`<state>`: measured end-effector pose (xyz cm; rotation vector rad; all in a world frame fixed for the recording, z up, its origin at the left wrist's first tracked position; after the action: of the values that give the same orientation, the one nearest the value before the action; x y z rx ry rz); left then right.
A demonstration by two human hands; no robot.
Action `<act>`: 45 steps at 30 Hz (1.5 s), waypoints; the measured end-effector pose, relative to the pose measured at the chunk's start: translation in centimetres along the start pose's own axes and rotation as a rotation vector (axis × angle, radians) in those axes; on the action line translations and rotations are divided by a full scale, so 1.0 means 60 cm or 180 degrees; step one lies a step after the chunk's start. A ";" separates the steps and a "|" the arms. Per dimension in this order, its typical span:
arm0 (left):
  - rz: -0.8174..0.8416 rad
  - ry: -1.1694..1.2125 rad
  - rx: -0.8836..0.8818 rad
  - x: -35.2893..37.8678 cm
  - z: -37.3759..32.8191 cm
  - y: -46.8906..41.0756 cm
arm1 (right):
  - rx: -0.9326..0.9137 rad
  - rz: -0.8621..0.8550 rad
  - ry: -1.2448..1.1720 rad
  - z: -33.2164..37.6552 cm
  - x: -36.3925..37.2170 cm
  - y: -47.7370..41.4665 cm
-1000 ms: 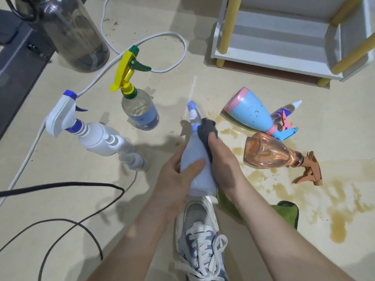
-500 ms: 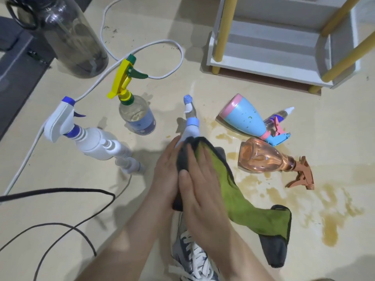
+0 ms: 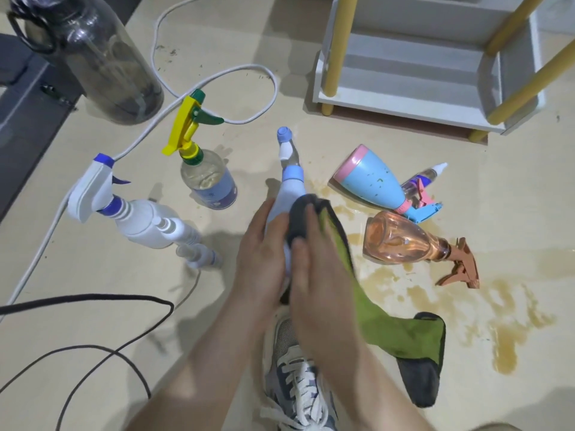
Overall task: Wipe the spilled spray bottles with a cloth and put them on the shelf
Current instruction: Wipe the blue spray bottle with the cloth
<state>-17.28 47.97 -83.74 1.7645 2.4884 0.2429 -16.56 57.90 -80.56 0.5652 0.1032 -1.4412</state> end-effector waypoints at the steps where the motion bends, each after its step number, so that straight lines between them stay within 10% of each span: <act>1: -0.0001 0.0004 -0.0032 0.001 0.002 -0.002 | -0.0285 -0.0140 0.0246 0.011 -0.001 0.019; 9: -0.0271 -0.0132 -0.0010 -0.009 -0.002 0.011 | -0.0176 -0.0325 0.0064 -0.011 -0.022 -0.028; 24: -0.0135 0.2879 -0.1928 0.031 0.046 0.046 | -0.1186 -0.0054 0.0219 -0.050 -0.027 0.014; 32: 0.0533 0.1444 -0.1243 0.023 0.045 0.047 | 0.0753 -0.0151 -0.1780 -0.090 -0.062 -0.041; 36: 0.1999 -0.1414 -0.0448 0.022 0.036 0.051 | 0.0863 -0.0370 -0.1681 -0.097 -0.087 -0.053; 40: 0.1481 -0.3939 0.1022 0.042 -0.006 0.024 | 0.0671 -0.0323 -0.1181 -0.087 -0.096 -0.051; 45: 0.1453 -0.2948 0.1081 0.073 -0.010 0.029 | -0.0190 -0.0495 -0.0065 -0.032 -0.102 -0.030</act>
<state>-17.21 52.62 -82.72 1.9041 1.5135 -0.8260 -18.70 64.22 -80.34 0.5020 0.1766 -1.5892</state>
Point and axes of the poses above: each hand's wrist, its own y-axis away from the middle knuckle, its own x-axis out of the palm, z = x × y, the point moved 8 cm from there along -y, towards the middle knuckle, and after that the axes turned 13 degrees about x, right-handed, at the moved point
